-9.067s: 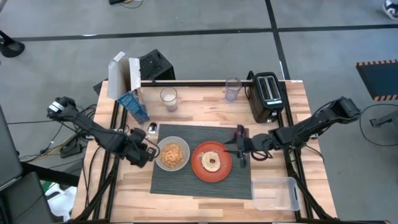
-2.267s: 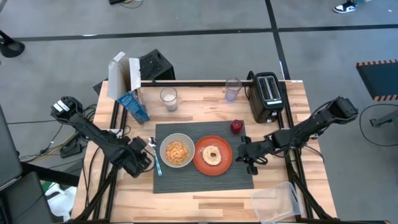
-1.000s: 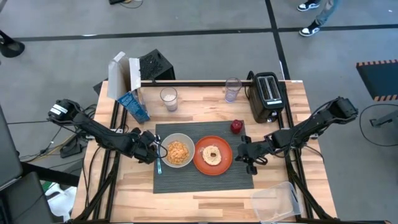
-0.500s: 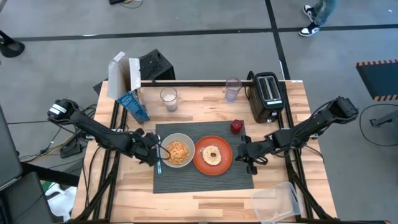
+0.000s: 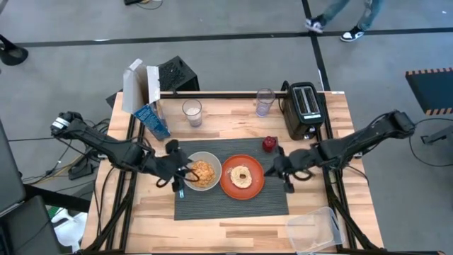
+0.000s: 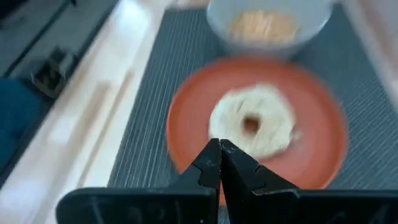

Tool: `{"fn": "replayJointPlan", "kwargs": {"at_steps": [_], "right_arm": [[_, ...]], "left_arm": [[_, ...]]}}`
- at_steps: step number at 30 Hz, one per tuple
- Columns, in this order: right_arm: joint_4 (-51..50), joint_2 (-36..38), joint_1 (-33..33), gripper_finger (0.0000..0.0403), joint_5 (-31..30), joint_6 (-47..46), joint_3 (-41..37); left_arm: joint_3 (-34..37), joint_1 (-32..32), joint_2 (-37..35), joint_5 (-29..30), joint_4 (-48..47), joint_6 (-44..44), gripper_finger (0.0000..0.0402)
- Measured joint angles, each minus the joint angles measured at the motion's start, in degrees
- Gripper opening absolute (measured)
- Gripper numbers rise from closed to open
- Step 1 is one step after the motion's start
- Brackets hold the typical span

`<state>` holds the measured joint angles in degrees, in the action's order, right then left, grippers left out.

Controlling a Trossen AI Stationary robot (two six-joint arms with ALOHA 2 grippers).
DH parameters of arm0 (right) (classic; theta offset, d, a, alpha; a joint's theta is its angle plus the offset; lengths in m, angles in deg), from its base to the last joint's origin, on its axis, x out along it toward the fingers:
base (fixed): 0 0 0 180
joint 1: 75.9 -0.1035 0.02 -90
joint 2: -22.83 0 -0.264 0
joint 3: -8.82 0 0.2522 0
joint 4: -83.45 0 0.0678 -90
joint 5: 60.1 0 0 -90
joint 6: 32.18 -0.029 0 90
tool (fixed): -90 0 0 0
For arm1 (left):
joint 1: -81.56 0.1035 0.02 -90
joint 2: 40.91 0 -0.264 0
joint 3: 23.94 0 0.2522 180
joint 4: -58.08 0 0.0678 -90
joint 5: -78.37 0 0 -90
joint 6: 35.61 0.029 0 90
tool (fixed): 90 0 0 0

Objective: Arrange a breakfast setting
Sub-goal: Return to Home position

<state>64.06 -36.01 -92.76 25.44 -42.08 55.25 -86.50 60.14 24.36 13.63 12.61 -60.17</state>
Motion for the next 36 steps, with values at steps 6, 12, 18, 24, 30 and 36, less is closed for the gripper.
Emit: {"fn": "replayJointPlan", "kwargs": {"at_steps": [6,12,18,24,30,36], "right_arm": [[-1.85,9.26,4.12,0.0032,0.01,2.97,0.12],[-3.9,18.39,7.01,0.0032,0.05,3.77,-2.48],[-4.78,27.67,8.1,0.0032,-0.01,2.43,-7.66],[-4.31,38.01,9.98,0.0032,0.07,2.4,-13.64],[-3.45,45.82,11.39,0.0032,0.46,1.81,-17.12],[-1.38,50.38,11.48,0.0032,0.59,1.81,-20.44]], "left_arm": [[2.83,5.94,-0.06,-12.63,16.94,12.42,0.0064],[7.31,10.85,-0.35,-18.31,29.87,19.16,0.0005],[12.39,13.57,-3.2,-20.35,36.3,19.85,0.0002],[20.96,14.05,-11.01,-20.02,46.37,19.54,0.0002],[27.68,14.03,-20.57,-17.93,49.42,18.26,0.0],[32.48,14.03,-29.36,-16.27,49.26,17.73,0.0]]}}
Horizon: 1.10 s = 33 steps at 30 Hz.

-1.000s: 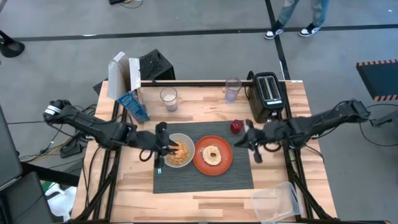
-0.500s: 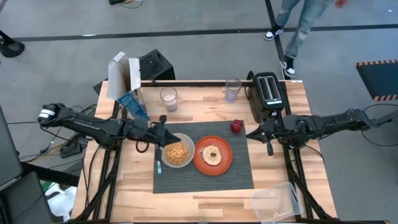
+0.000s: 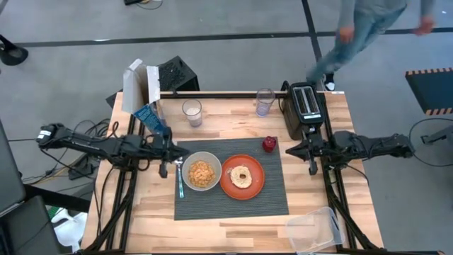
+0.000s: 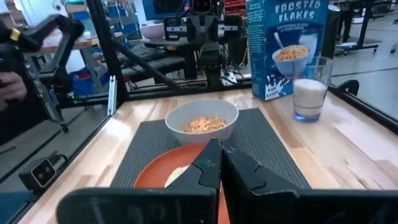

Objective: Arrange a breakfast setting
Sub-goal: Return to Home position

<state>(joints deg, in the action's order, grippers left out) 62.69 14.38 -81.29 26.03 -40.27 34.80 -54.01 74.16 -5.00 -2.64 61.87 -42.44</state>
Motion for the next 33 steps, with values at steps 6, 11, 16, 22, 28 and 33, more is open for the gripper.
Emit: {"fn": "replayJointPlan", "kwargs": {"at_steps": [6,11,16,22,28,33], "right_arm": [[1.51,2.19,0.02,0.0032,0.02,-0.83,-3.09],[3.36,2.58,0.02,0.0032,0.02,-0.87,-4.51],[6.12,2.58,0.02,0.0032,0.02,-1.09,-7.23],[10.29,2.57,0.04,0.0032,0.02,-1.58,-10.42],[10.54,2.56,0.04,0.0032,-0.02,-2.58,-11.74],[10.61,2.56,0.41,0.0032,-0.05,-1.96,-11.76]], "left_arm": [[5.19,0.0,-7.31,0.95,-0.04,-1.91,0.0],[8.83,0.0,-12.11,1.82,-0.33,-3.25,0.0],[11.68,0.0,-15.55,1.77,-0.26,-4.13,0.0],[14.83,0.0,-18.78,1.78,-1.13,-5.72,0.0],[15.69,-0.02,-22.41,2.84,-5.06,-6.03,0.0],[15.71,-0.02,-26.28,2.71,-6.8,-2.46,0.0]]}}
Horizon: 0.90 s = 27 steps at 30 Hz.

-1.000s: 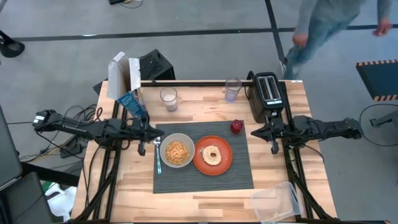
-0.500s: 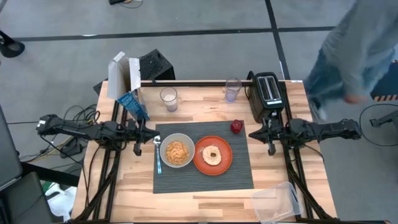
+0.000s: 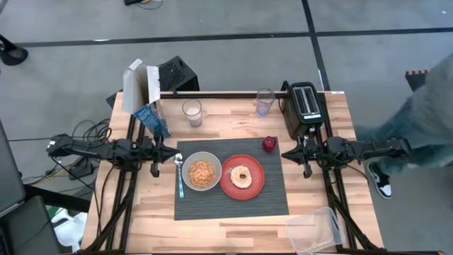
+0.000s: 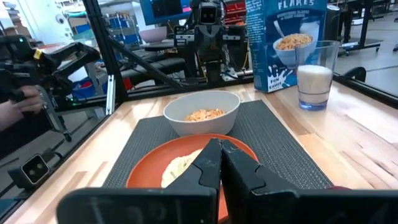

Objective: Arrange a breakfast setting
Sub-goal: Return to Home position

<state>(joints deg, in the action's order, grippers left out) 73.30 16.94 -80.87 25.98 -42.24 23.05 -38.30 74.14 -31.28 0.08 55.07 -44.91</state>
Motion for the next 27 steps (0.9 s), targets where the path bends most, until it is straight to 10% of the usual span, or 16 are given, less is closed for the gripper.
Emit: {"fn": "replayJointPlan", "kwargs": {"at_steps": [7,27], "right_arm": [[-1.42,1.5,0.9,0.0032,0.12,0.99,-0.04],[-2.57,5.45,4.77,0.0033,2.58,2.56,-0.13]], "left_arm": [[0.02,0.03,-9.72,-1.46,-7.0,0.78,0.0],[-0.04,0.02,-9.43,0.66,-7.84,-2.32,0.0]]}}
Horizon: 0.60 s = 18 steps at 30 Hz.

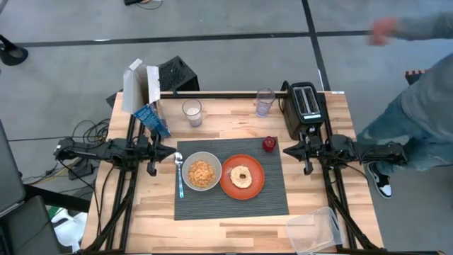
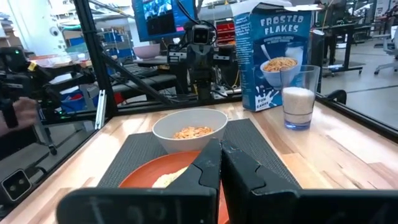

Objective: Arrange a breakfast setting
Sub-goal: Return to Home position

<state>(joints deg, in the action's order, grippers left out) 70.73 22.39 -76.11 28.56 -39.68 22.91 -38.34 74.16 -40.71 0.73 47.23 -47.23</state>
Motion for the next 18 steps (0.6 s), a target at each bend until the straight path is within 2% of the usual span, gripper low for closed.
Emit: {"fn": "replayJointPlan", "kwargs": {"at_steps": [18], "right_arm": [[-0.03,0.02,-0.07,0.0033,-0.04,-0.01,-0.04]], "left_arm": [[0.0,0.0,0.0,0.04,0.02,-1.13,0.0]]}}
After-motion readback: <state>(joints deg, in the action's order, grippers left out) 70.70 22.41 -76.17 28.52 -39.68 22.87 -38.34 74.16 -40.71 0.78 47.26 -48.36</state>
